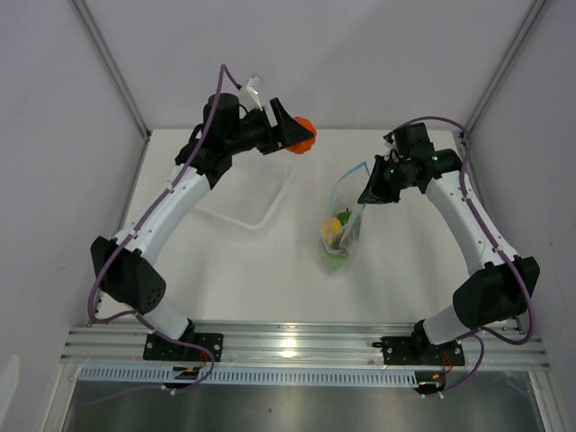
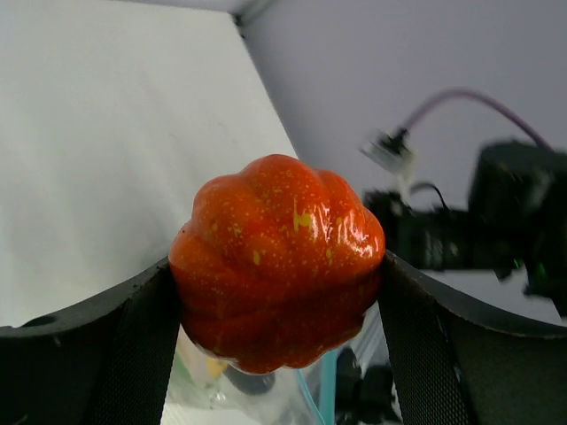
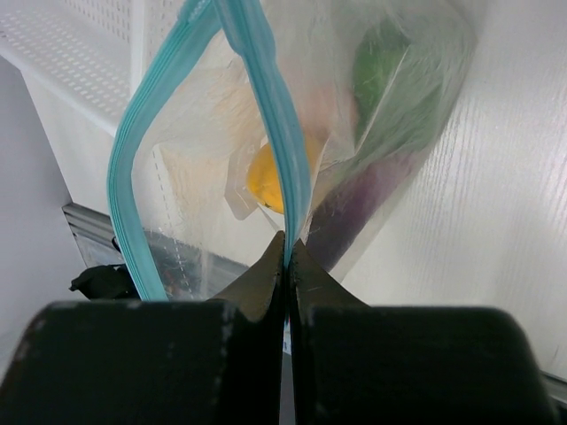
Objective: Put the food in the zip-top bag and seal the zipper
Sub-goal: Place the fake vegetable in the zipper food storage bag, then zip the zipper food storage bag at the center of the board.
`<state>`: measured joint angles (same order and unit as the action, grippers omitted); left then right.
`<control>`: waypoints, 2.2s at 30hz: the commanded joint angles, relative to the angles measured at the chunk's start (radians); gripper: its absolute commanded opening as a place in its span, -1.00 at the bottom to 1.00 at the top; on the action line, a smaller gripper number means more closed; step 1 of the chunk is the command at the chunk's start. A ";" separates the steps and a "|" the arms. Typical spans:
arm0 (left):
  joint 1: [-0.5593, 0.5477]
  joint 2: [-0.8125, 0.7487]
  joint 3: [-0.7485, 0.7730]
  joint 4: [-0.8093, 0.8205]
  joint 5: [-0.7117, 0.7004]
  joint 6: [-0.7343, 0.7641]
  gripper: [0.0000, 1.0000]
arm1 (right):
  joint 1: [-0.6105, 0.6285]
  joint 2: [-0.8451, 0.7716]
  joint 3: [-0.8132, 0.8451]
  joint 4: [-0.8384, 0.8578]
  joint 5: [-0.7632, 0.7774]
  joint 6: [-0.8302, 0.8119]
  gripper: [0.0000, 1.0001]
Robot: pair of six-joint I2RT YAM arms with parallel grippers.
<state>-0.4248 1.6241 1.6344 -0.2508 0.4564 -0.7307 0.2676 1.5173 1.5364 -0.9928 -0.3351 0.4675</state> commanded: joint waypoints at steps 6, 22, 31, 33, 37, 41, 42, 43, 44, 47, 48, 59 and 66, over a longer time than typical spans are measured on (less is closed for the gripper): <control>-0.192 -0.099 -0.143 0.065 0.162 0.114 -0.53 | -0.004 -0.023 0.028 0.034 -0.033 -0.007 -1.00; -0.302 0.072 -0.008 -0.212 0.163 0.221 0.13 | -0.004 -0.075 -0.001 0.034 -0.039 -0.012 -1.00; -0.301 0.123 0.090 -0.256 0.137 0.241 0.99 | -0.007 -0.083 -0.007 0.026 -0.041 -0.020 -1.00; -0.301 0.096 0.099 -0.258 0.098 0.267 0.99 | -0.008 -0.083 -0.007 0.025 -0.042 -0.024 -1.00; -0.298 0.057 0.134 -0.289 -0.013 0.309 0.99 | -0.011 -0.080 -0.005 0.017 -0.047 -0.036 -1.00; -0.289 0.045 0.168 -0.327 -0.097 0.329 0.99 | -0.011 -0.074 0.001 0.013 -0.051 -0.044 -1.00; -0.284 0.049 0.179 -0.344 -0.102 0.332 0.99 | -0.011 -0.074 0.002 0.013 -0.056 -0.044 -1.00; -0.281 0.065 0.217 -0.366 -0.135 0.338 0.99 | -0.011 -0.074 0.004 0.011 -0.059 -0.046 -1.00; -0.281 0.074 0.229 -0.392 -0.154 0.346 0.99 | -0.011 -0.074 0.005 0.010 -0.061 -0.046 -1.00; -0.278 0.094 0.255 -0.467 -0.214 0.376 0.99 | -0.011 -0.072 0.004 0.006 -0.070 -0.049 -1.00; -0.278 0.102 0.263 -0.487 -0.214 0.385 0.99 | -0.010 -0.072 0.002 0.003 -0.073 -0.050 -1.00; -0.267 0.305 0.384 -0.617 -0.156 0.441 0.99 | -0.007 -0.052 0.013 -0.007 -0.127 -0.066 -1.00; -0.226 0.404 0.467 -0.656 -0.130 0.429 0.91 | -0.002 -0.037 0.037 -0.029 -0.127 -0.107 -1.00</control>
<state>-0.6834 2.0384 2.0499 -0.8864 0.2935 -0.3134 0.2604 1.4700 1.5314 -1.0046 -0.4454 0.3962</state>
